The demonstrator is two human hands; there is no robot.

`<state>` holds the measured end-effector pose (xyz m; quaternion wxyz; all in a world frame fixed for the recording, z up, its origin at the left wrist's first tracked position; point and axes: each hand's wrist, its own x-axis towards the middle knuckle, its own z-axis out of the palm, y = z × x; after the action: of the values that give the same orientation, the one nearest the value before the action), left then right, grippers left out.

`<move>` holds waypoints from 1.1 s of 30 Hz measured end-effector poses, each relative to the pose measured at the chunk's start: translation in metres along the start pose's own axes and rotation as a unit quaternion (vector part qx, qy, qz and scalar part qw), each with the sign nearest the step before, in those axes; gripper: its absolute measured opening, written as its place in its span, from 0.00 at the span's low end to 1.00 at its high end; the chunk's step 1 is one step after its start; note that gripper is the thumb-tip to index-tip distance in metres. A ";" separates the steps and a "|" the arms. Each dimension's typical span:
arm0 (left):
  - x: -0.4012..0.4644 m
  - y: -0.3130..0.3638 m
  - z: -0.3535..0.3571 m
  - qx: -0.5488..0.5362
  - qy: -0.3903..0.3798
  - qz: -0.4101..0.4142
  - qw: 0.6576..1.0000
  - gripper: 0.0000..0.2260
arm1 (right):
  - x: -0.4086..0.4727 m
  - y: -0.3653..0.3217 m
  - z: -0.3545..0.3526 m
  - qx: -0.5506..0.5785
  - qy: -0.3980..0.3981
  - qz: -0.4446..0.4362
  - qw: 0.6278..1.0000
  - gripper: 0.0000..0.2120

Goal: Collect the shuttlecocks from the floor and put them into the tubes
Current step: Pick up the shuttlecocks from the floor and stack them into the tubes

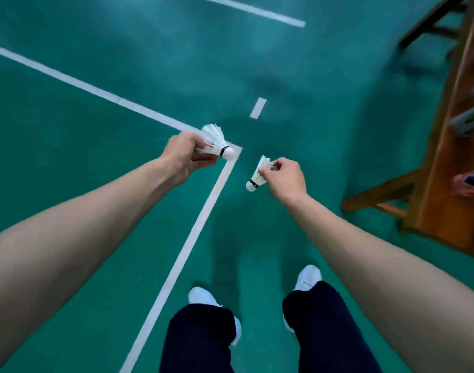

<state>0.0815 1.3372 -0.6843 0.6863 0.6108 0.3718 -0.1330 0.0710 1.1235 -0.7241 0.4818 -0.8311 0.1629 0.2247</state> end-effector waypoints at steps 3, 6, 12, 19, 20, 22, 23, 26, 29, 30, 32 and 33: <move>-0.108 0.088 0.015 0.019 -0.091 0.061 0.994 0.09 | -0.086 -0.071 -0.073 0.048 0.049 0.014 0.998 0.08; -0.190 0.147 0.034 0.082 -0.207 0.131 0.966 0.07 | -0.154 -0.123 -0.132 0.085 0.099 -0.025 0.991 0.08; -0.297 0.210 0.073 0.134 -0.302 0.217 0.919 0.09 | -0.274 -0.169 -0.214 0.153 0.199 -0.103 0.962 0.05; -0.392 0.247 0.161 0.146 -0.450 0.174 0.864 0.11 | -0.395 -0.147 -0.332 0.219 0.340 -0.124 0.906 0.05; -0.406 0.247 0.175 0.161 -0.460 0.194 0.851 0.10 | -0.409 -0.140 -0.347 0.222 0.357 -0.121 0.899 0.06; -0.440 0.238 0.210 0.195 -0.469 0.240 0.828 0.09 | -0.440 -0.120 -0.383 0.223 0.396 -0.123 0.882 0.05; -0.460 0.233 0.234 0.214 -0.472 0.267 0.812 0.09 | -0.457 -0.106 -0.407 0.216 0.416 -0.127 0.874 0.05; -0.510 0.213 0.294 0.266 -0.463 0.340 0.774 0.05 | -0.494 -0.070 -0.463 0.064 0.480 -0.132 0.865 0.06; -0.560 0.192 0.352 0.309 -0.434 0.428 0.730 0.04 | -0.531 -0.027 -0.518 -0.213 0.517 -0.127 0.819 0.05; -0.571 0.187 0.368 0.325 -0.423 0.455 0.713 0.04 | -0.540 -0.015 -0.534 -0.243 0.516 -0.127 0.812 0.05; -0.600 0.169 0.410 0.338 -0.434 0.448 0.705 0.04 | -0.562 0.015 -0.573 -0.256 0.529 -0.132 0.799 0.05; -0.617 0.155 0.437 0.345 -0.458 0.417 0.705 0.04 | -0.573 0.035 -0.595 -0.256 0.546 -0.126 0.788 0.06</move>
<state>-0.0917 0.7940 -0.1644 0.4993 0.7615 -0.3524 -0.2160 -0.3019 0.6177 -0.1875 0.1064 -0.9213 0.2293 -0.2954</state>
